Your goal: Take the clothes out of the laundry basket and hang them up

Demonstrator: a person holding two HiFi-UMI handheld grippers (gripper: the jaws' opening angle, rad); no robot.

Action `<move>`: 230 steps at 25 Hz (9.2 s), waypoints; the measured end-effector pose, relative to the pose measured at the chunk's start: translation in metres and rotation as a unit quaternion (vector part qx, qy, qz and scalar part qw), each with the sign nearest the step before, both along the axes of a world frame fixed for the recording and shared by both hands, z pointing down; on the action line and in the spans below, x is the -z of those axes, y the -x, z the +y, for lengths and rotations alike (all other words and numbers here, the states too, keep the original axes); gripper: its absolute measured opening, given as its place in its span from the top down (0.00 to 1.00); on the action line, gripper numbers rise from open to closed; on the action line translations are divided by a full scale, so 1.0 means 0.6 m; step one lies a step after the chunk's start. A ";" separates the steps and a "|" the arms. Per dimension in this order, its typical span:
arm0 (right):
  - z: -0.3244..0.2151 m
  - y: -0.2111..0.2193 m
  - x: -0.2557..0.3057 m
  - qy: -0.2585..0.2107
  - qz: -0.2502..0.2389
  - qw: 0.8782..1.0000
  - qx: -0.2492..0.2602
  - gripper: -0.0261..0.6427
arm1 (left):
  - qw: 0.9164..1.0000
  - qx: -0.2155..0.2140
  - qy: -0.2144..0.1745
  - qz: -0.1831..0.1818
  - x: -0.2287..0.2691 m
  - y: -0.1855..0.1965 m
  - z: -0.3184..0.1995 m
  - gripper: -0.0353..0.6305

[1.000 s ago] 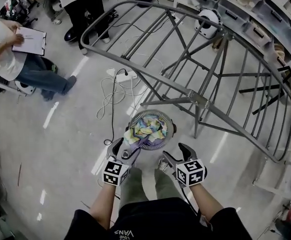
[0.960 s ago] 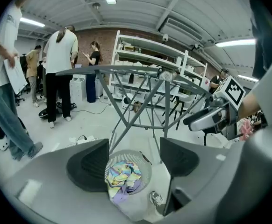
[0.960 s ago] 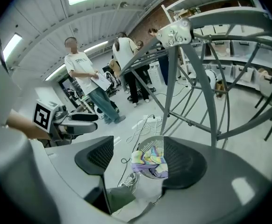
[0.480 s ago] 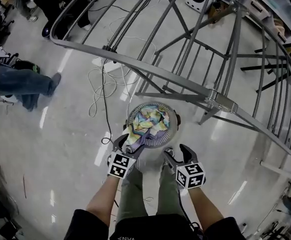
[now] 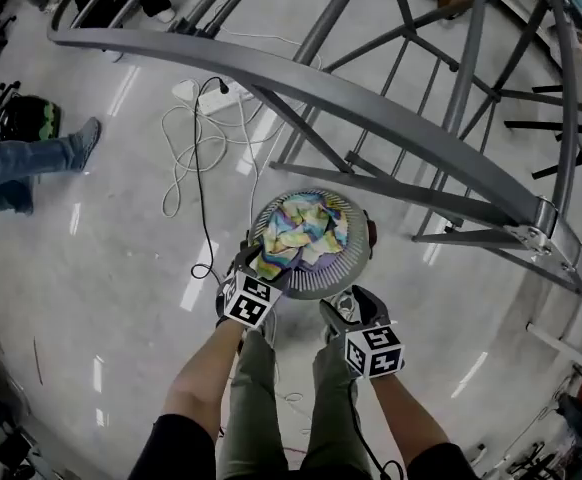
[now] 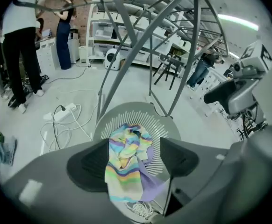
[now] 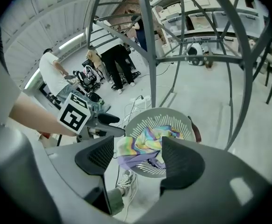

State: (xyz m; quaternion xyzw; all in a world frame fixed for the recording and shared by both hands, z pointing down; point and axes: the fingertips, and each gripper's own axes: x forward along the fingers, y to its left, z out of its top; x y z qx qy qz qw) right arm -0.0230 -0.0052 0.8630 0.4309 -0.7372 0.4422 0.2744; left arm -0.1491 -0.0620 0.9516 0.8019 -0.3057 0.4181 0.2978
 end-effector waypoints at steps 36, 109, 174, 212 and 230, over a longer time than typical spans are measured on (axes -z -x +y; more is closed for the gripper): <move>0.017 0.005 -0.190 -0.001 -0.052 0.998 0.038 0.50 | 0.986 -0.016 0.032 -0.161 -0.438 -0.052 -0.098 0.47; -0.129 0.042 0.268 -0.212 -0.117 0.967 0.077 0.94 | 0.954 -0.127 -0.135 0.237 0.521 -0.060 0.088 0.91; 0.052 0.090 0.824 -0.309 -0.227 0.897 0.218 0.94 | 0.896 -0.120 0.233 0.359 0.554 -0.078 0.017 0.51; 0.084 0.159 0.673 -0.274 -0.134 0.927 0.217 0.94 | 0.892 -0.313 -0.295 0.141 0.865 -0.057 -0.011 0.92; 0.030 0.093 0.574 -0.194 -0.066 0.966 0.155 0.62 | 0.829 -0.307 -0.465 0.052 1.024 -0.018 -0.035 0.92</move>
